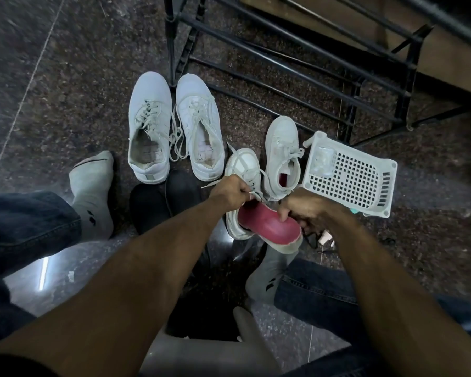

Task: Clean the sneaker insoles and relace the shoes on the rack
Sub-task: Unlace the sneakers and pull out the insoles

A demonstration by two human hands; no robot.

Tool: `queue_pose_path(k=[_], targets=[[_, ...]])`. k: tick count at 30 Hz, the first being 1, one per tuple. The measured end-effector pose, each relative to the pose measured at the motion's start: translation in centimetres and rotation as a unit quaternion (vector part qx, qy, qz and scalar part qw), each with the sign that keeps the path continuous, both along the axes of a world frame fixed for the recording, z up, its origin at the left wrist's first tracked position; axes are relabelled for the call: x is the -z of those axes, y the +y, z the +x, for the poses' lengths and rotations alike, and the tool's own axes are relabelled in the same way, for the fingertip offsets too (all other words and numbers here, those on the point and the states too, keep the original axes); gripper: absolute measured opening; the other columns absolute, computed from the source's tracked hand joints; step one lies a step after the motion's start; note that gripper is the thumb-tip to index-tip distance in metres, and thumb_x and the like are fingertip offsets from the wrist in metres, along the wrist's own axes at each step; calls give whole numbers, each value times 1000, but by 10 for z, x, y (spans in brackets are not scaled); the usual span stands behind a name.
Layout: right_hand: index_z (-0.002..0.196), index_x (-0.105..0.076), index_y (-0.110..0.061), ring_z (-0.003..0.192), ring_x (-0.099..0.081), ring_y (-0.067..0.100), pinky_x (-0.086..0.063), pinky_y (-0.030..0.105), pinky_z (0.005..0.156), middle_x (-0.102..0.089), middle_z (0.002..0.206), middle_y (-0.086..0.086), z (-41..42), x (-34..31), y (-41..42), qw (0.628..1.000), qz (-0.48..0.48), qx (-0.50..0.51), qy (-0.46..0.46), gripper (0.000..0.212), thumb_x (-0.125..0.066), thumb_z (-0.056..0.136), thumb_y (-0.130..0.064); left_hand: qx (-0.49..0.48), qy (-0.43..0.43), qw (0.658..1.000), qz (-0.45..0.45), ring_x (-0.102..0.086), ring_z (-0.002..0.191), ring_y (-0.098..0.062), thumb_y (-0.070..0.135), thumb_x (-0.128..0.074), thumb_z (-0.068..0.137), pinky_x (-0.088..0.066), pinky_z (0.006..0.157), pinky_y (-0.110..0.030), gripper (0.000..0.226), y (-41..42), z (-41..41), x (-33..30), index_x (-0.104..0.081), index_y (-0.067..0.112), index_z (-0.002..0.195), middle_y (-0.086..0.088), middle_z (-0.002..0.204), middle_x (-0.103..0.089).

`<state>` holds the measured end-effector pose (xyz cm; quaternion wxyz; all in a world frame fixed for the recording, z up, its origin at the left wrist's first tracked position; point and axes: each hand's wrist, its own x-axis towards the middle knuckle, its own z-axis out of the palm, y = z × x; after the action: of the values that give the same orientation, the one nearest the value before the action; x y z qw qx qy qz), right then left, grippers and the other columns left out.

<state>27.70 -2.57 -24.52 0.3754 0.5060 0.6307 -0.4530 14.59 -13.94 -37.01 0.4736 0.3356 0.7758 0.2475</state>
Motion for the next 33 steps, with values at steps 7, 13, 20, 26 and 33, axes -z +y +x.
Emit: queue_pose_path(k=[7, 13, 20, 26, 33], targets=[[81, -65, -2, 70, -52, 22, -35, 27, 59, -60, 74, 10, 1, -41, 25, 997, 2, 12, 75, 22, -59, 60, -8, -115, -72, 990, 32, -66, 98, -13, 21, -69, 88, -50, 92, -25, 18, -14, 6, -18, -75, 15, 103, 1, 106, -73], [64, -51, -2, 43, -45, 9, -34, 19, 44, -49, 52, -1, 6, -56, 16, 976, 12, 86, 202, 19, -51, 49, -14, -480, -132, 865, 63, -55, 66, -20, 36, -61, 89, -43, 60, -27, 26, -55, 12, -24, -70, 16, 76, 4, 62, -61], [76, -63, 2, 61, -51, 18, -45, 25, 55, -55, 70, 7, -3, -2, -45, 969, 66, 94, 218, 11, -55, 80, -3, -420, -394, 817, 17, -63, 100, -24, 67, -37, 92, -52, 78, -38, 60, -75, 26, -37, -60, 17, 117, -6, 108, -67], [76, -68, -7, 49, -54, 18, -41, 26, 46, -64, 65, 9, 6, 46, -94, 984, 33, 95, 149, 17, -62, 85, -20, -397, -275, 876, -9, -65, 69, -20, 0, -67, 79, -52, 62, -29, 18, -87, 19, -30, -70, 11, 93, -8, 86, -72], [95, -62, -14, 87, -63, 27, -47, 30, 73, -63, 90, 6, 19, 73, -82, 966, 223, 125, 42, 28, -61, 84, -41, -358, -176, 908, -126, -59, 67, -22, -8, -61, 73, -45, 59, -26, 18, -111, 23, -8, -70, 6, 79, -6, 67, -62]])
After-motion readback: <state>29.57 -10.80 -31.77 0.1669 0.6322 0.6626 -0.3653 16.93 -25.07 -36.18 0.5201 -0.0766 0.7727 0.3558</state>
